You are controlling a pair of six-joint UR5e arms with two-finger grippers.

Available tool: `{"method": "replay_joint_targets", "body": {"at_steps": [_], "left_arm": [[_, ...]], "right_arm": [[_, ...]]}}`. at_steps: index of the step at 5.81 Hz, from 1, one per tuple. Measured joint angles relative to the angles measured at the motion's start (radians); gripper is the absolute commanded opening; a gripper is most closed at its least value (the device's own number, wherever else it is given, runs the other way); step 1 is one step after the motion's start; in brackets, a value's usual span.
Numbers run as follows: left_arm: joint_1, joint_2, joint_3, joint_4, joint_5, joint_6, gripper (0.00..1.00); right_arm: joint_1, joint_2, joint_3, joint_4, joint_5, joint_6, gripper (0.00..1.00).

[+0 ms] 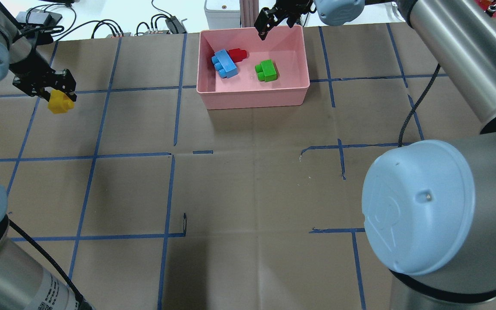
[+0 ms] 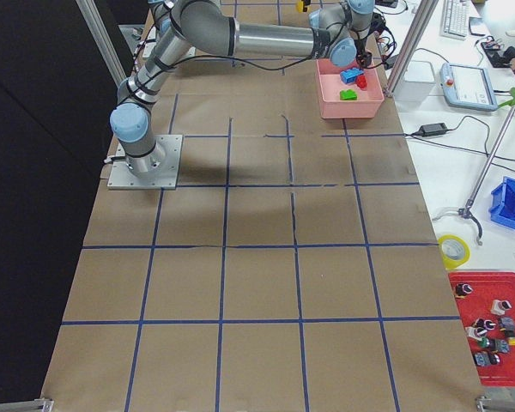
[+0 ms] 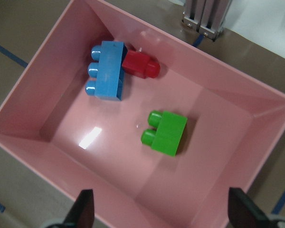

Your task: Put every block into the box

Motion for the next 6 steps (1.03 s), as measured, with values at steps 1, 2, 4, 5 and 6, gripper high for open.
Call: {"method": "replay_joint_targets", "body": {"at_steps": [1, 2, 4, 5, 6], "left_arm": [[-0.017, -0.001, 0.131, -0.135, -0.005, 0.0, 0.13], [-0.072, -0.007, 0.259, -0.24, -0.011, -0.015, 0.13], [-0.262, -0.037, 0.408, -0.329, -0.04, -0.247, 0.13], [-0.372, -0.052, 0.43, -0.316, -0.061, -0.407, 0.13], [-0.477, -0.068, 0.439, -0.279, -0.073, -0.542, 0.13]], "right_arm": [[-0.014, -0.051, -0.001, 0.113, -0.031, 0.002, 1.0], [-0.028, -0.106, 0.001, 0.217, -0.072, 0.008, 1.0], [-0.055, -0.225, 0.024, 0.401, -0.122, 0.166, 0.98], [-0.06, -0.28, 0.043, 0.479, -0.129, 0.269, 0.93], [-0.062, -0.332, 0.09, 0.522, -0.131, 0.321, 0.93]]}}
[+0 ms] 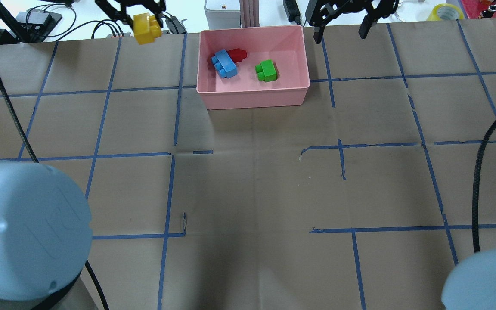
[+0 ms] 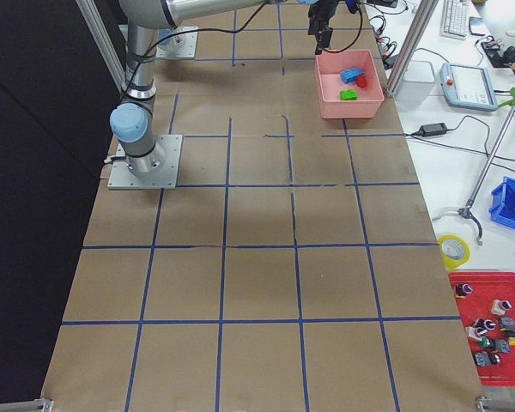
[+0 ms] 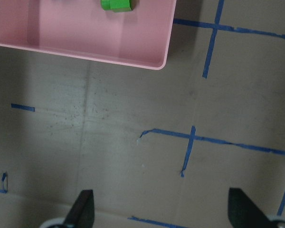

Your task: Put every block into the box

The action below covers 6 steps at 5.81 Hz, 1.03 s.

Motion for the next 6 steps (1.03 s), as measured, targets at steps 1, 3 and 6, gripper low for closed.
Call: {"method": "replay_joint_targets", "body": {"at_steps": [1, 3, 6], "left_arm": [[-0.083, -0.036, 0.004, 0.062, 0.0, -0.09, 0.13], [-0.144, -0.162, 0.005, 0.219, 0.009, -0.141, 0.13], [-0.136, -0.292, 0.003, 0.39, 0.034, -0.106, 0.99]], "right_arm": [[-0.004, -0.063, 0.087, 0.005, 0.0, 0.019, 0.93], [-0.013, -0.22, 0.327, -0.101, 0.001, 0.024, 0.99], [-0.04, -0.371, 0.584, -0.288, 0.001, 0.023, 1.0]]}}
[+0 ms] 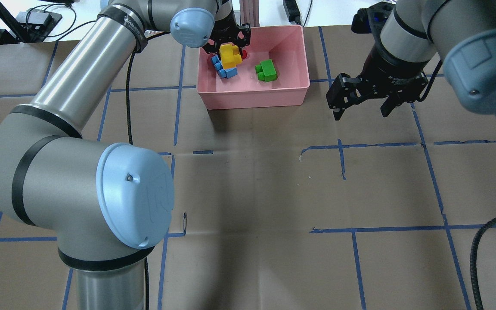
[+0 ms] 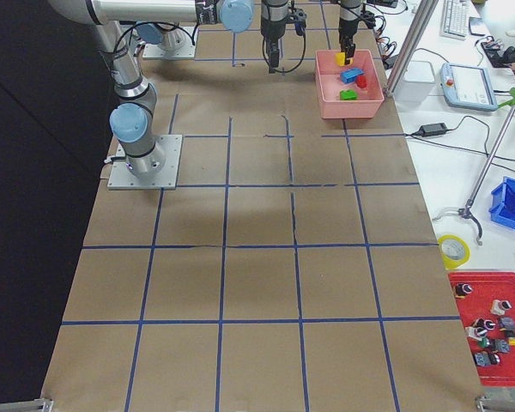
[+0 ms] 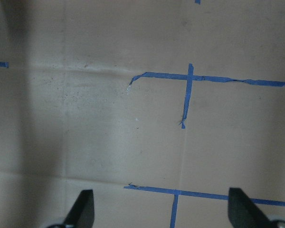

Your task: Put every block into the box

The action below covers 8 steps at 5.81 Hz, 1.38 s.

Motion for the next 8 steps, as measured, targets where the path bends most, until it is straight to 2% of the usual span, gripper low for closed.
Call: {"method": "replay_joint_targets", "body": {"at_steps": [2, 3, 5, 6, 8], "left_arm": [[0.004, 0.014, -0.003, 0.008, 0.011, -0.007, 1.0], [0.016, 0.068, -0.006, -0.045, 0.009, 0.002, 1.0], [0.109, 0.289, -0.058, -0.313, 0.007, 0.18, 1.0], [0.166, 0.413, -0.145, -0.388, 0.011, 0.296, 0.99], [0.23, 0.64, -0.393, -0.41, 0.018, 0.445, 0.99]], "right_arm": [[-0.002, -0.005, 0.017, -0.009, 0.003, 0.0, 1.0], [-0.002, -0.004, 0.018, -0.01, 0.004, 0.0, 1.0], [-0.002, -0.003, 0.021, -0.011, 0.006, 0.001, 1.0], [-0.002, -0.003, 0.026, -0.015, 0.006, 0.001, 1.0], [-0.002, -0.003, 0.031, -0.027, 0.006, 0.001, 1.0]]}}
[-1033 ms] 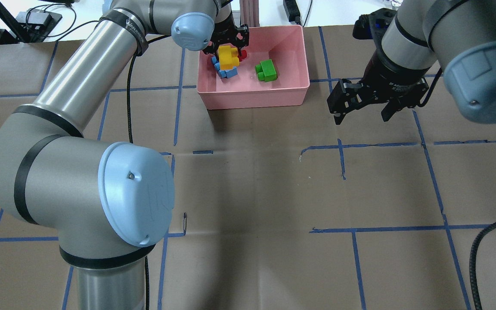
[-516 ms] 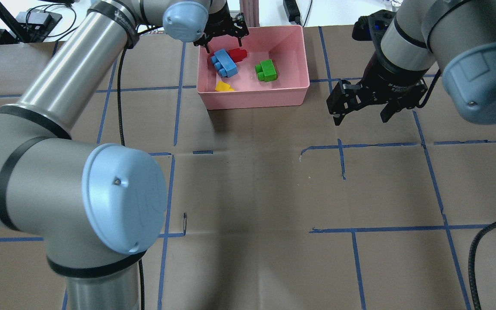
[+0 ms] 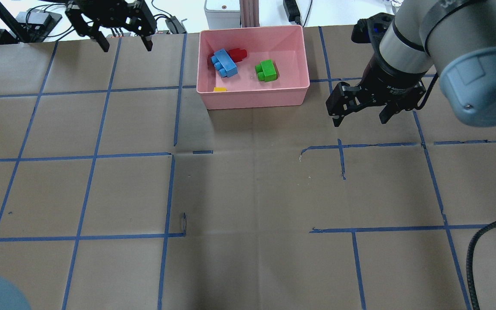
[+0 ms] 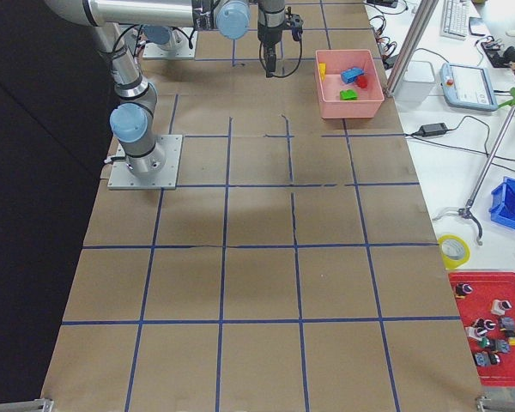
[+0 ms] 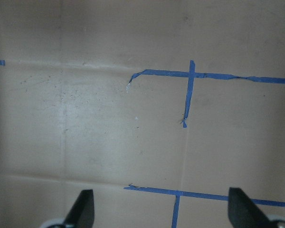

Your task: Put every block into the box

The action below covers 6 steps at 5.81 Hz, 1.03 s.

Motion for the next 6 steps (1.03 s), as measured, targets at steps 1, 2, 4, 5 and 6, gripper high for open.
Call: {"method": "replay_joint_targets", "body": {"at_steps": [1, 2, 4, 5, 6], "left_arm": [[0.006, 0.101, -0.126, 0.034, 0.006, 0.027, 0.99], [0.005, 0.174, -0.222, 0.083, 0.008, 0.034, 0.99], [0.001, 0.227, -0.291, 0.114, 0.01, 0.022, 1.0], [0.001, 0.229, -0.289, 0.116, 0.011, 0.02, 1.0], [0.0, 0.229, -0.285, 0.116, 0.011, 0.009, 1.0]], "right_arm": [[0.0, 0.0, 0.001, -0.002, 0.001, 0.0, 1.0], [0.0, 0.001, 0.001, -0.003, 0.002, 0.0, 1.0], [0.0, 0.001, 0.001, -0.004, 0.003, 0.0, 1.0], [0.0, 0.002, 0.001, -0.004, 0.003, 0.0, 1.0], [0.0, 0.006, 0.001, -0.008, 0.003, 0.0, 1.0]]}}
